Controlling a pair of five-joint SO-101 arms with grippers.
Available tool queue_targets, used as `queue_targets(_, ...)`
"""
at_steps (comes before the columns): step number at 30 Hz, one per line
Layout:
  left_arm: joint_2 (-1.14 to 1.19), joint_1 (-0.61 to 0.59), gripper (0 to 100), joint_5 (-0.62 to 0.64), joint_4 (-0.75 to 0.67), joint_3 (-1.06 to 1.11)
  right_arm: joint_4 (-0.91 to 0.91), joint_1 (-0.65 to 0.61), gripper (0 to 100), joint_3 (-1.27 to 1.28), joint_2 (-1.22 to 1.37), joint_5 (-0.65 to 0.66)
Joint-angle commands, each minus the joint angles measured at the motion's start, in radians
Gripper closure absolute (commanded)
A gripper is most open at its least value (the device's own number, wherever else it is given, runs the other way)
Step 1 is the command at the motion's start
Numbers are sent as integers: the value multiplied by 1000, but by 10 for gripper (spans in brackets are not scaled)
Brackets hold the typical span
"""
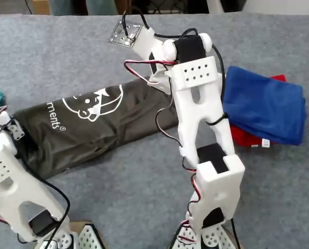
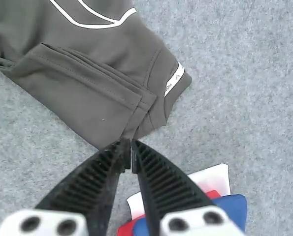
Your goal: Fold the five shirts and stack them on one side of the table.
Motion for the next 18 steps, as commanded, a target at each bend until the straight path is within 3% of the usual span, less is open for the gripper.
queue_targets(1,44,-5,976,8,-18,-58,8,-14,984,-50,-61,-6)
queue_targets(8,34,-42,972,-64,71,-145,8,-12,984,-51,-62,-6)
queue_targets(13,-2,-131,973,-83,100,-249,8,-11,984,-61,-64,-6)
queue_targets(18,-158,-148,973,-160,100,-185,6,-12,984,-151,-116,-9)
